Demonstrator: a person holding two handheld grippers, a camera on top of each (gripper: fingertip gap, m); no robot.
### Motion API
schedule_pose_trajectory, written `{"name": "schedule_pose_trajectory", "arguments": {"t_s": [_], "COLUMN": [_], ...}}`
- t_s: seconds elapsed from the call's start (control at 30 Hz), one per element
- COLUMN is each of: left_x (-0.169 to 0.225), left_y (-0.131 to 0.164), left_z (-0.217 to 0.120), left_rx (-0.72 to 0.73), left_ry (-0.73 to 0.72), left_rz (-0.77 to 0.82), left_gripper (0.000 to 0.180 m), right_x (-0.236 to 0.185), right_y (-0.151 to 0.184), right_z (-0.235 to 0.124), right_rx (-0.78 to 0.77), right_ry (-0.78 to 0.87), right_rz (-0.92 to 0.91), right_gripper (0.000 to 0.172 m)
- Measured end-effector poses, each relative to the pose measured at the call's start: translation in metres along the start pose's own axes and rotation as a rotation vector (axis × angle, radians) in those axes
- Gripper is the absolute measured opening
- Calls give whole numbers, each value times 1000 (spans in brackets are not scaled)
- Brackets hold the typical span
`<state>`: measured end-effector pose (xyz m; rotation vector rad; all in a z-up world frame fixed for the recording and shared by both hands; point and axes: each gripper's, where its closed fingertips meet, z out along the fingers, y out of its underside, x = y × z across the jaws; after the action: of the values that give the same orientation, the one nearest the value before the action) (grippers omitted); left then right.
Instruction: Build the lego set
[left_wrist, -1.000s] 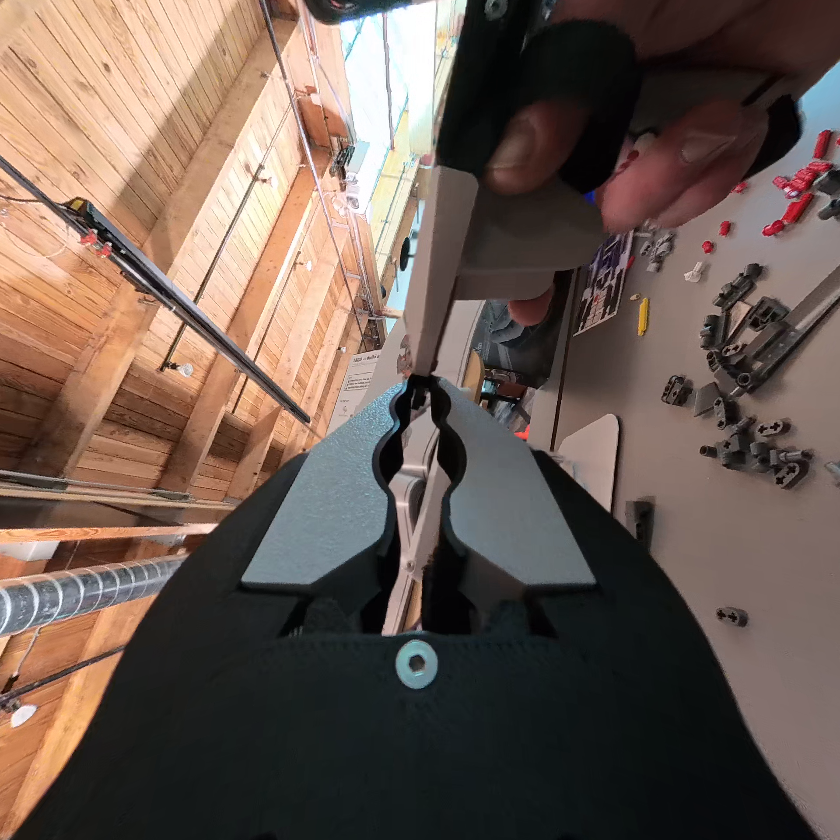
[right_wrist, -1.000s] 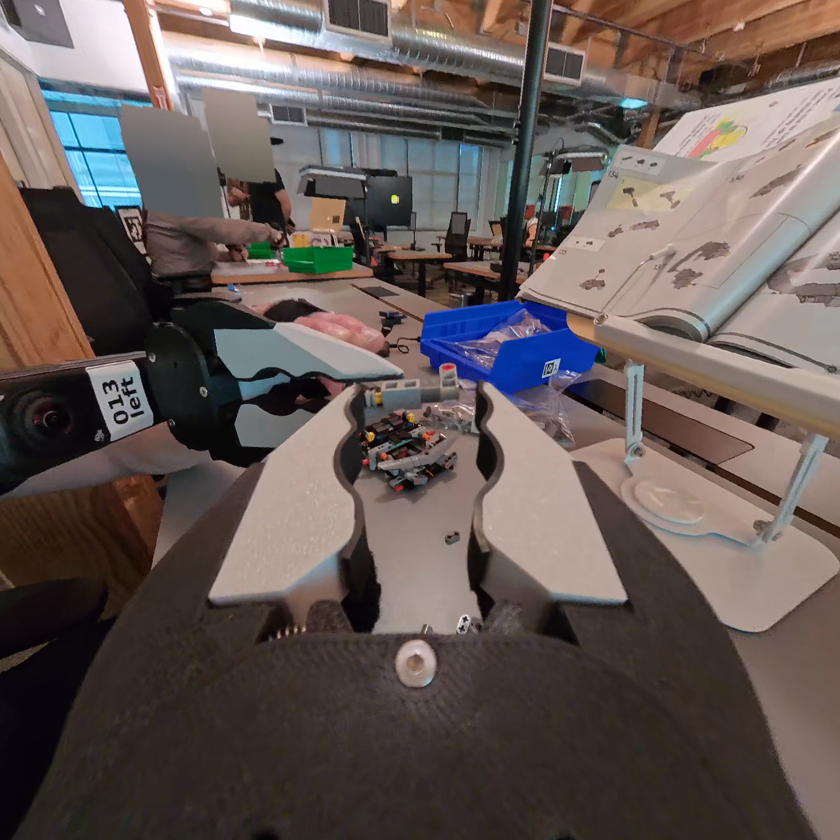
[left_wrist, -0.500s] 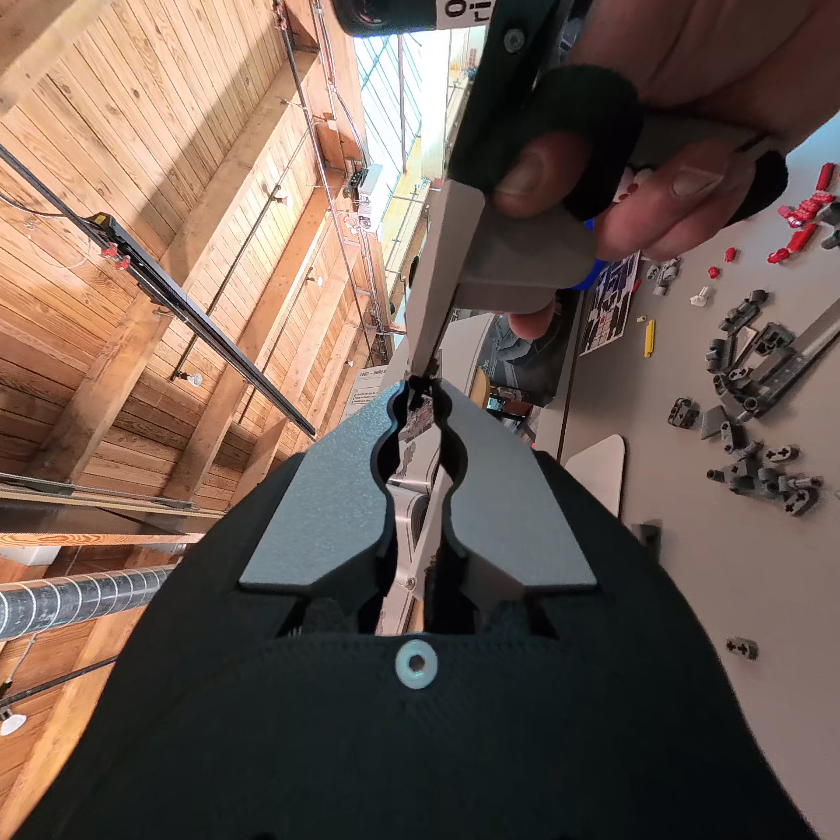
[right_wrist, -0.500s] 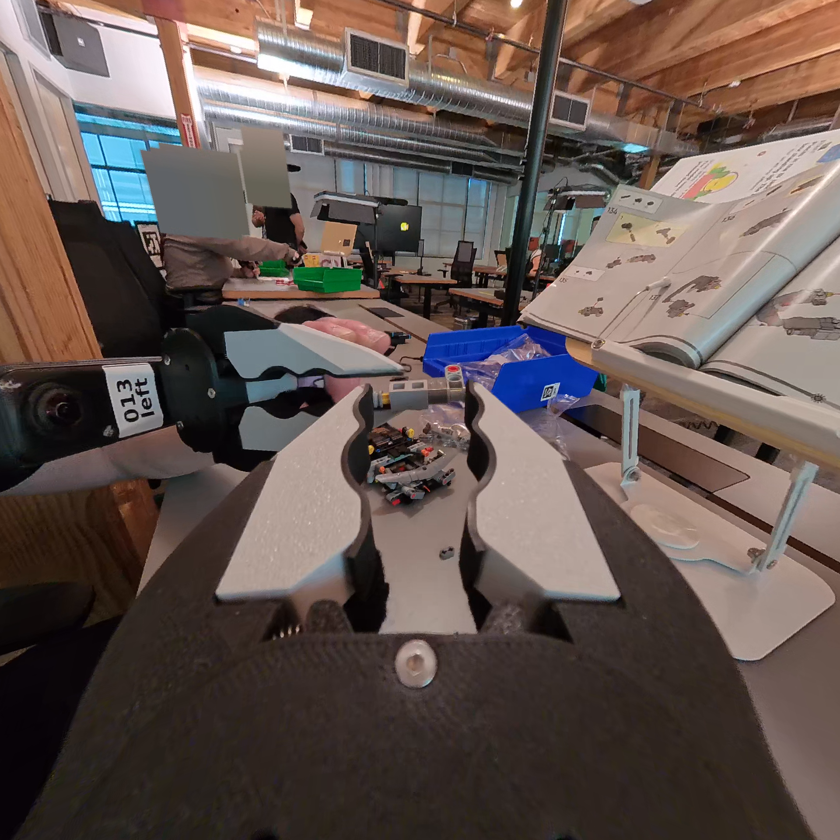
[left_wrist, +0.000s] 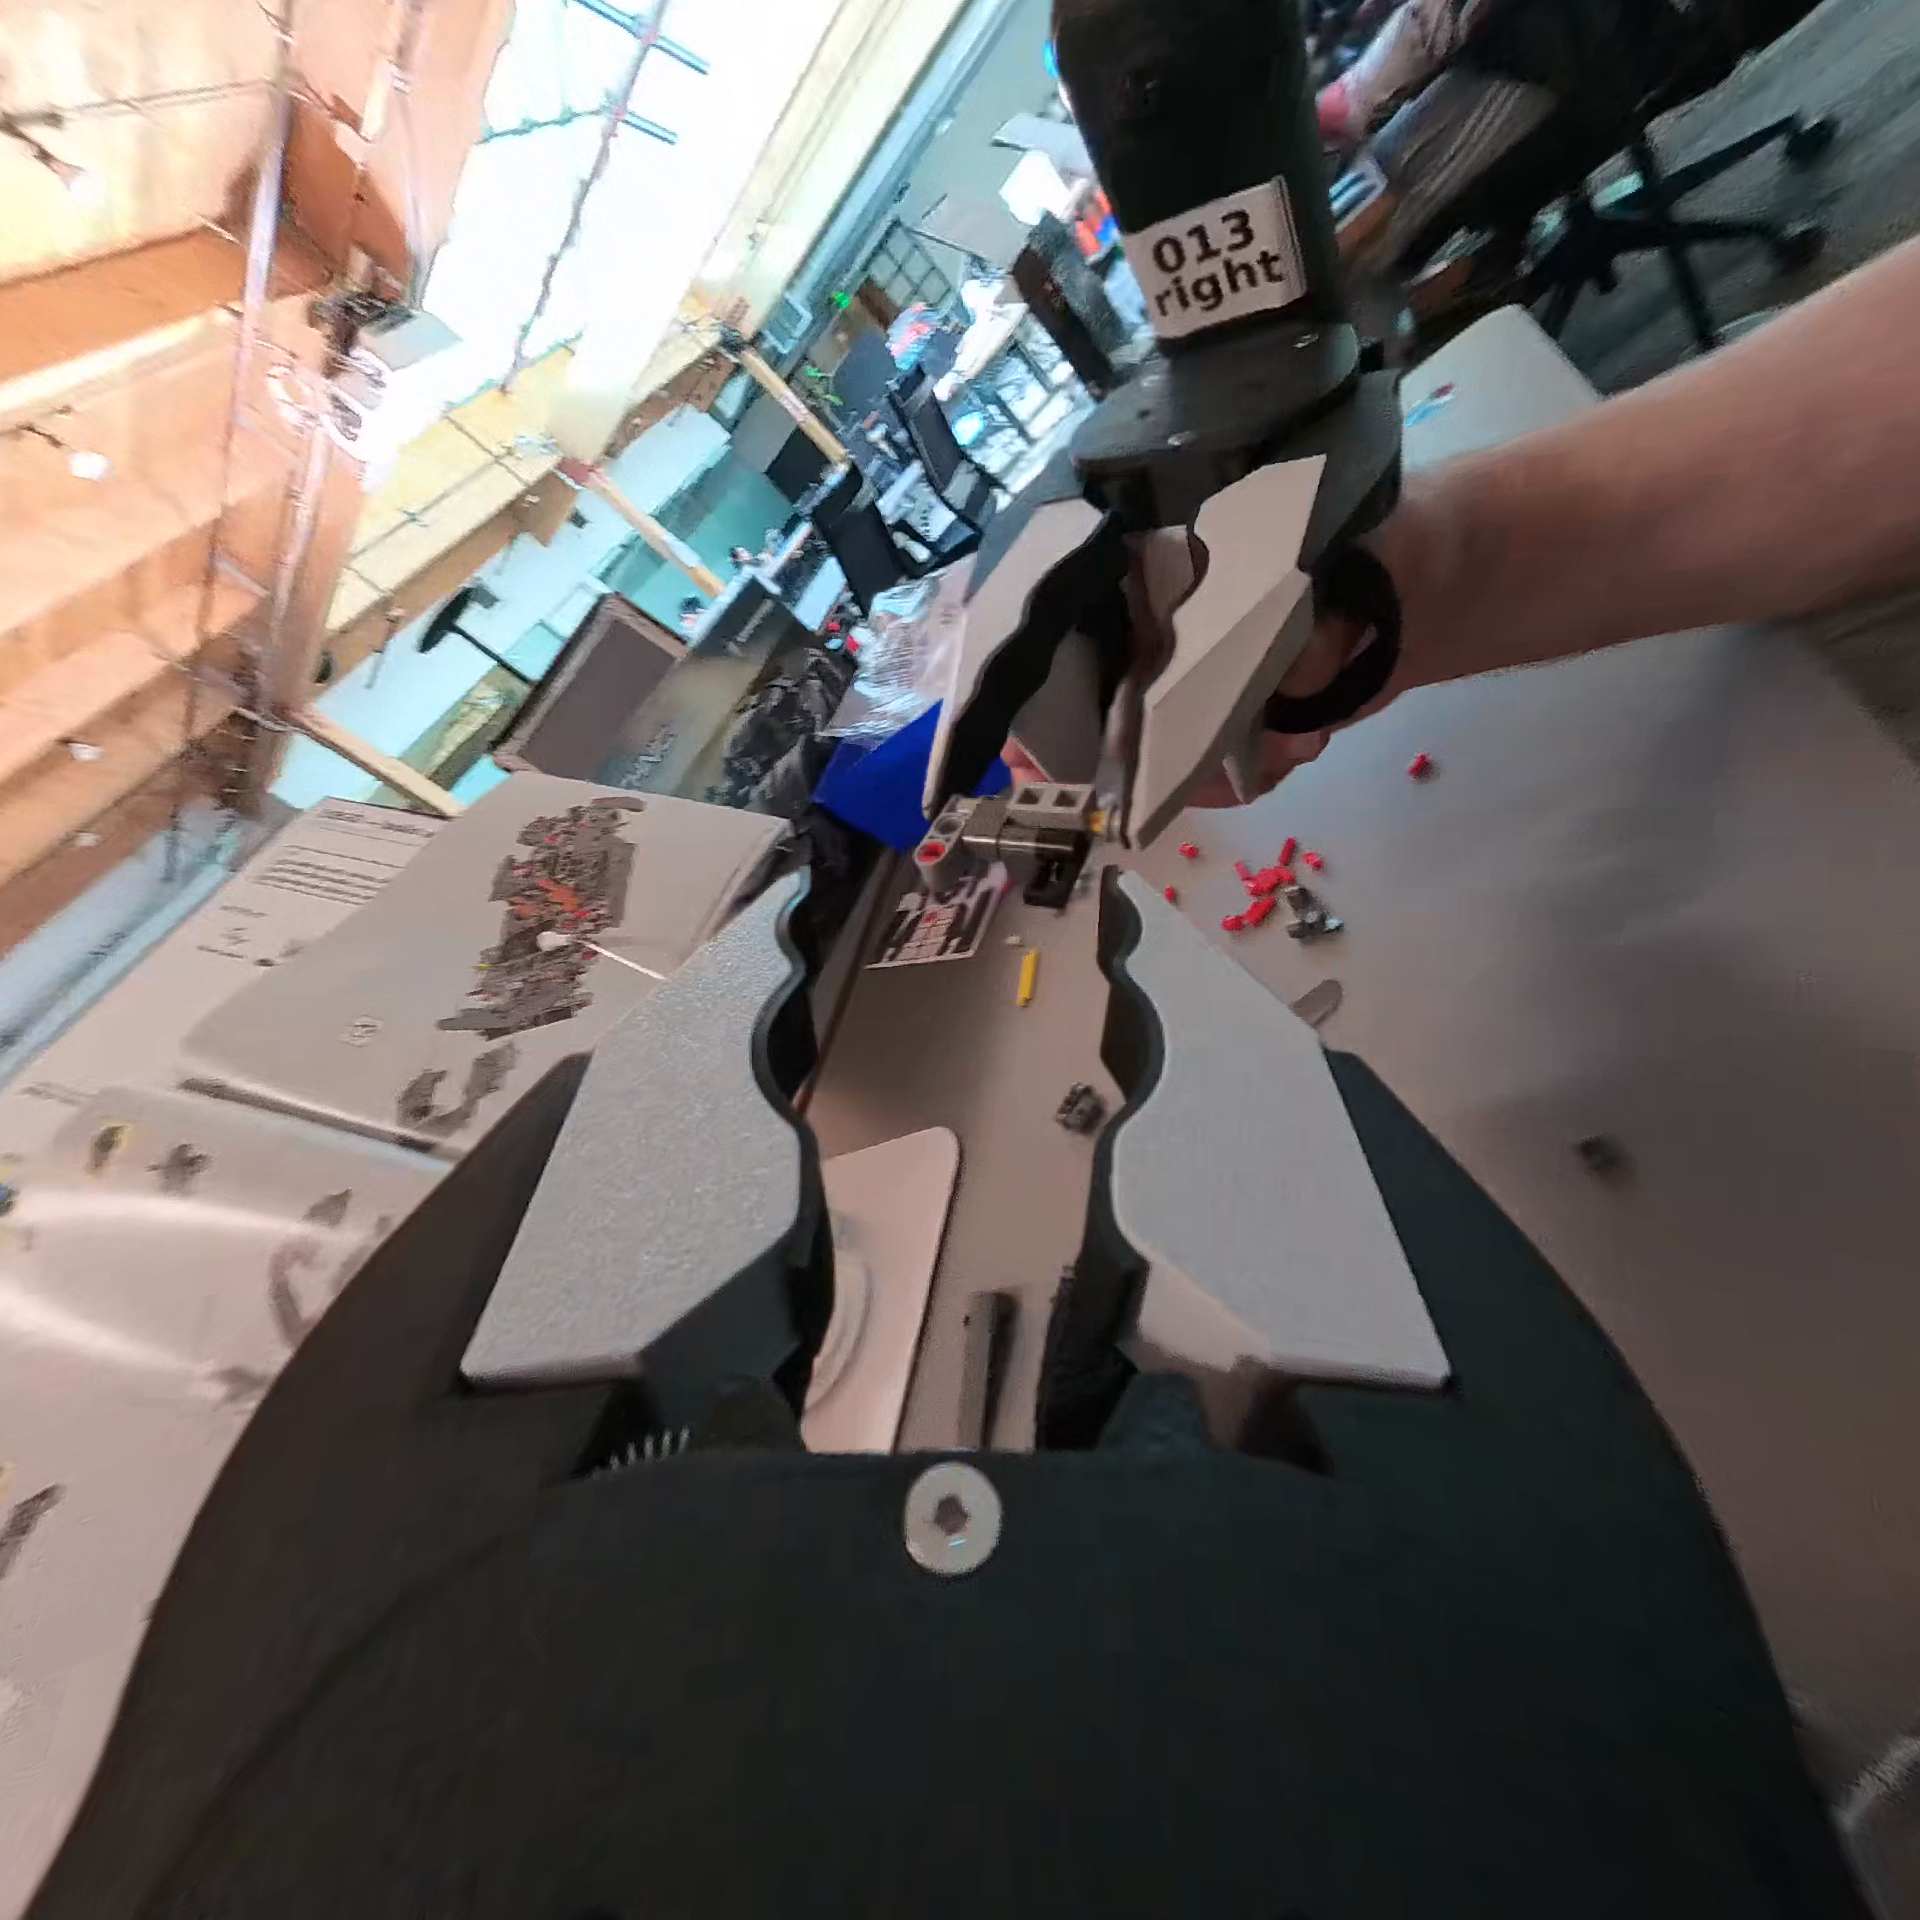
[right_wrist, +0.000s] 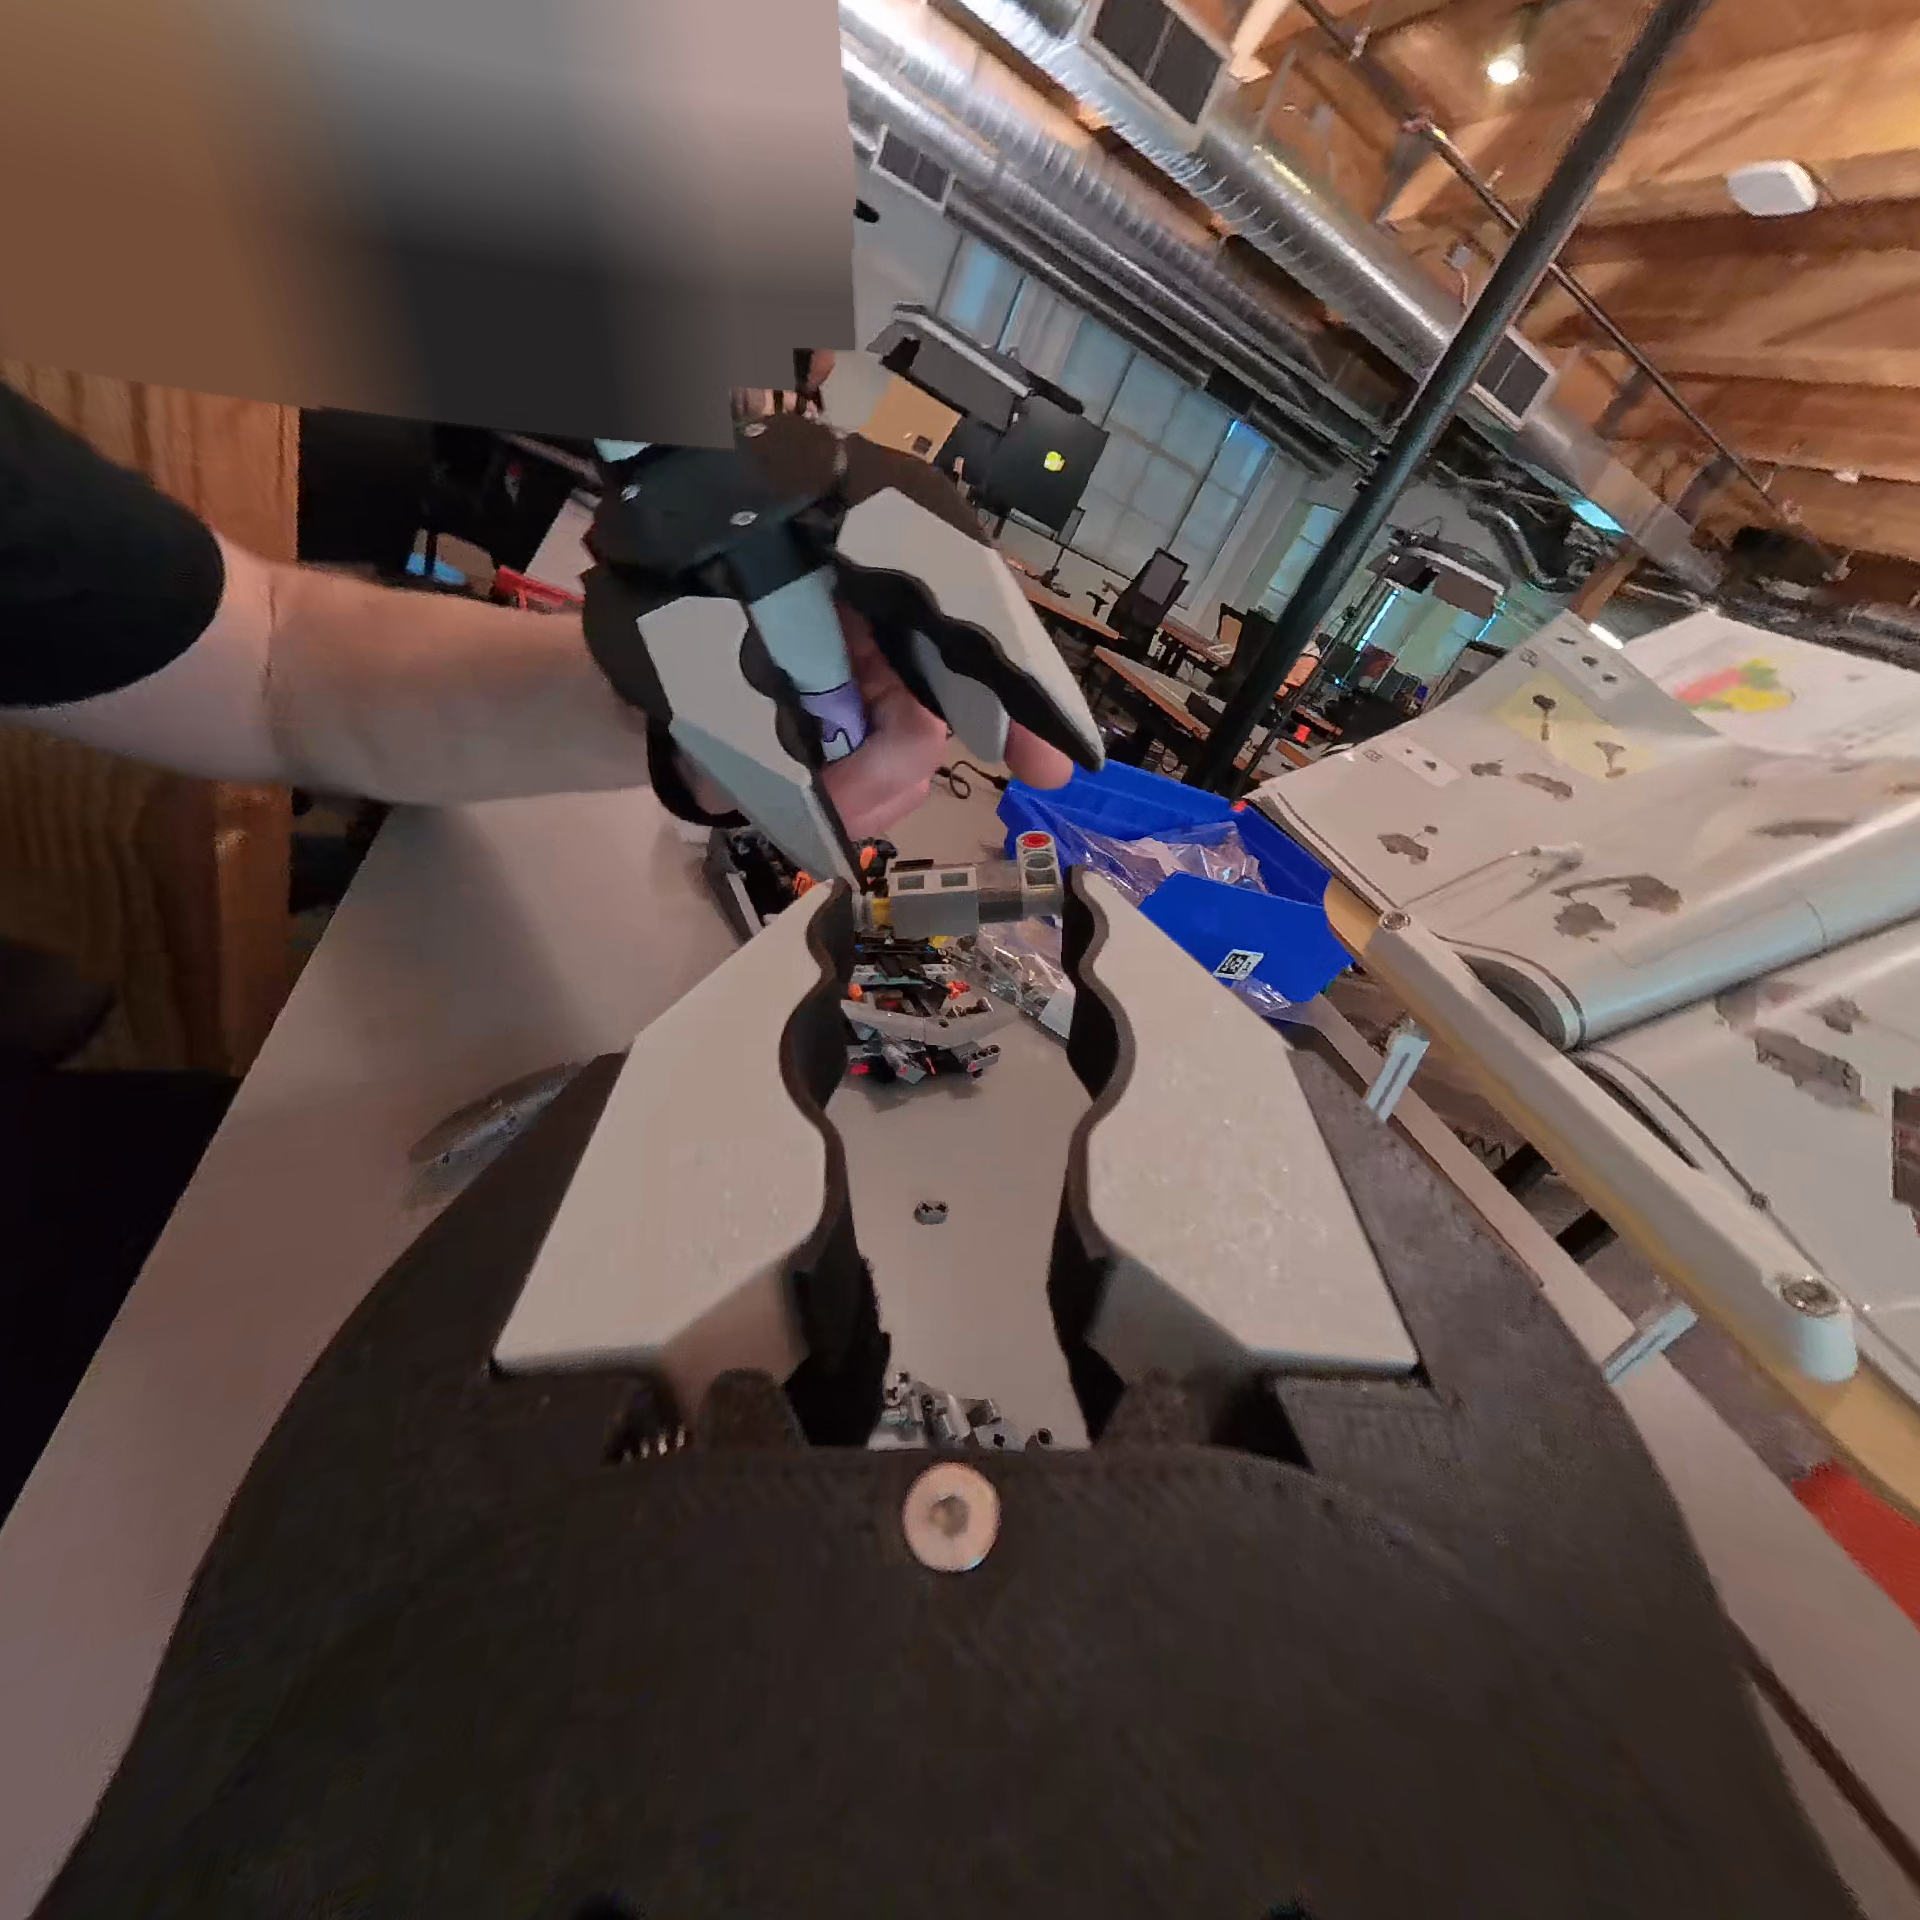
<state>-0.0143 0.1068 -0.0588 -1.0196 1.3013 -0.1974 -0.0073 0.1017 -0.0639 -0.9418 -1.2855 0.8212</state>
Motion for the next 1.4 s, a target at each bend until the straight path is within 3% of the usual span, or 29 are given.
{"name": "schedule_pose_trajectory", "arguments": {"t_s": [0.37,1.1,1.4], "left_x": [22,32,29], "left_y": [1,2,-2], "left_z": [5,11,12], "left_rx": [-19,-54,-37], "left_ry": [144,151,129], "left_rz": [4,129,108], "left_gripper": [34,31,33], "right_x": [-17,-25,-22], "right_y": [1,4,0], "right_z": [2,-3,-4], "right_rx": [-31,-53,-38], "right_ry": [-68,-113,-58], "right_rz": [-118,-153,-197], "right_gripper": [38,37,38]}}
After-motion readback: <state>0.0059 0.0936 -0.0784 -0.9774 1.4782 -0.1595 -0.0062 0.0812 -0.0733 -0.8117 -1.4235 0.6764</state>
